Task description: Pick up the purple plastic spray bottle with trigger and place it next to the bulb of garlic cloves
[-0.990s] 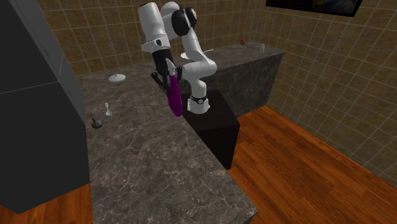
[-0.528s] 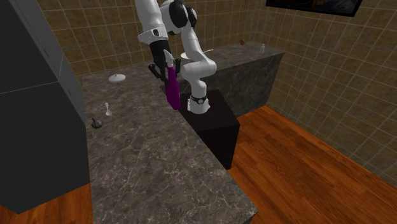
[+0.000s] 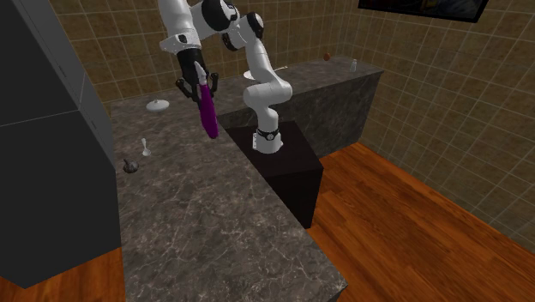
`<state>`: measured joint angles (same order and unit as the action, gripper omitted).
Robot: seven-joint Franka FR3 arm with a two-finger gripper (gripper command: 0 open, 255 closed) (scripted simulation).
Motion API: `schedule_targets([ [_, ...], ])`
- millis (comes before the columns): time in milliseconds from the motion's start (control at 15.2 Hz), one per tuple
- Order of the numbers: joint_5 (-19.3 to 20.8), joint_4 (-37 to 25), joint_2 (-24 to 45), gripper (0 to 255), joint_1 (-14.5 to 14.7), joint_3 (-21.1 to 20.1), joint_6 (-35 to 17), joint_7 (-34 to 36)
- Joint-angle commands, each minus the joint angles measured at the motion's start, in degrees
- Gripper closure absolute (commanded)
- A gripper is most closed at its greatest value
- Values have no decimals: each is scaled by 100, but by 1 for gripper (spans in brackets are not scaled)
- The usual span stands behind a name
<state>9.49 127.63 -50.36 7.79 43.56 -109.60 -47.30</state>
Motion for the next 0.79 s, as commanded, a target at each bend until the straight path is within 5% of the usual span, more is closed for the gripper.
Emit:
schedule_targets([
  [0,72,-170,-46,255,-42,199,201,-228],
  [726,434,-1524,-54,255,97,1441,1242,-1473],
])
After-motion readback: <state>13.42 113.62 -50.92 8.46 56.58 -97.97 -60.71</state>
